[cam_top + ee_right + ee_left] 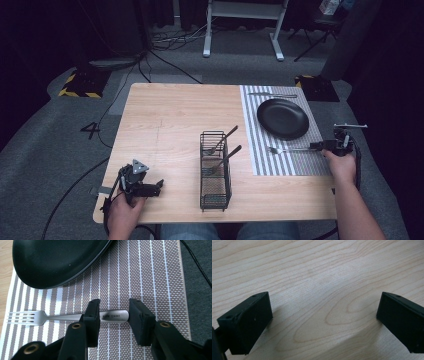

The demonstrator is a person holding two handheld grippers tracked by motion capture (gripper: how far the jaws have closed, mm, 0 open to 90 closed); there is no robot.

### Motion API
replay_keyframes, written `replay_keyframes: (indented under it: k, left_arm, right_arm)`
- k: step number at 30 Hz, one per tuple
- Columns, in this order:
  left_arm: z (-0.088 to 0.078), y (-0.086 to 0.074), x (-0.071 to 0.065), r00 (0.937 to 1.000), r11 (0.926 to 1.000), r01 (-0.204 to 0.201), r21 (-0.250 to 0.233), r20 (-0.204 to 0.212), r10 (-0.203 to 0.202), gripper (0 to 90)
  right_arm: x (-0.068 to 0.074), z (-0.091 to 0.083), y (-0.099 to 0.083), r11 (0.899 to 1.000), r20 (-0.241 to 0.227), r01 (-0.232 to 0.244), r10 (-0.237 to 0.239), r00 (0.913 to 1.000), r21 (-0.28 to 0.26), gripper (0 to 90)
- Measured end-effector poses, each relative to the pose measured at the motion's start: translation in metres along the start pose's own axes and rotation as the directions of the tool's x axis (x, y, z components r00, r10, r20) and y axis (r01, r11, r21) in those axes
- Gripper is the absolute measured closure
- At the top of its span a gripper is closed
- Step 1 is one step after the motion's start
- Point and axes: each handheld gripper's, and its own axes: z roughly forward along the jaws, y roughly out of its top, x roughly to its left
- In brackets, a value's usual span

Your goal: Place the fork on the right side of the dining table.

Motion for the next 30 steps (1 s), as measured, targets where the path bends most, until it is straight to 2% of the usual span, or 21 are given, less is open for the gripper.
replay_keyframes:
  k: [6, 7, 8, 12, 15, 16, 17, 18, 21, 22, 25, 30]
  left_arm:
    - [0.0, 0.0, 0.0, 1.0, 1.0, 0.0, 0.0, 0.0, 0.0, 0.3]
    - [0.0, 0.0, 0.0, 1.0, 1.0, 0.0, 0.0, 0.0, 0.0, 0.3]
    - [0.0, 0.0, 0.0, 1.0, 1.0, 0.0, 0.0, 0.0, 0.0, 0.3]
    - [0.0, 0.0, 0.0, 1.0, 1.0, 0.0, 0.0, 0.0, 0.0, 0.3]
    - [0.0, 0.0, 0.0, 1.0, 1.0, 0.0, 0.0, 0.0, 0.0, 0.3]
    - [0.0, 0.0, 0.0, 1.0, 1.0, 0.0, 0.0, 0.0, 0.0, 0.3]
    - [0.0, 0.0, 0.0, 1.0, 1.0, 0.001, 0.0, 0.0, -0.001, 0.3]
    - [0.0, 0.0, 0.0, 1.0, 1.0, 0.001, 0.0, 0.0, -0.001, 0.3]
    - [0.0, 0.0, 0.0, 1.0, 1.0, 0.0, 0.0, 0.0, 0.0, 0.3]
    - [0.0, 0.0, 0.0, 1.0, 1.0, 0.0, 0.0, 0.0, 0.0, 0.3]
    - [0.0, 0.0, 0.0, 1.0, 1.0, 0.0, 0.0, 0.0, 0.0, 0.3]
    - [0.0, 0.0, 0.0, 1.0, 1.0, 0.0, 0.0, 0.0, 0.0, 0.3]
  right_arm:
    - [-0.002, 0.0, 0.0, 1.0, 0.01, -0.005, 0.005, 0.9999, -0.016, 59.0]
    - [0.0, -0.002, 0.0, 1.0, 0.031, 0.005, -0.005, 0.9995, -0.017, 58.1]
    - [0.0, -0.002, 0.0, 1.0, 0.031, 0.005, -0.005, 0.9995, -0.017, 58.1]
    - [0.006, -0.008, 0.0, 0.999, 0.035, 0.039, -0.038, 0.9987, -0.027, 57.5]
    - [0.015, -0.019, 0.001, 0.995, 0.034, 0.078, -0.077, 0.9965, -0.054, 57.2]
    - [0.015, -0.019, 0.001, 0.995, 0.034, 0.078, -0.077, 0.9965, -0.054, 57.2]
    - [0.02, -0.026, 0.001, 0.993, 0.03, 0.101, -0.099, 0.9946, -0.067, 57.0]
    - [0.02, -0.026, 0.001, 0.993, 0.03, 0.101, -0.099, 0.9946, -0.067, 57.0]
    - [0.032, -0.04, 0.001, 0.984, 0.026, 0.149, -0.147, 0.9888, -0.095, 55.9]
    - [0.032, -0.04, 0.001, 0.984, 0.026, 0.149, -0.147, 0.9888, -0.095, 55.9]
    - [0.042, -0.05, -0.002, 0.976, 0.021, 0.186, -0.184, 0.9826, -0.113, 54.5]
    - [0.061, -0.066, -0.009, 0.954, 0.016, 0.261, -0.261, 0.9651, -0.148, 50.1]
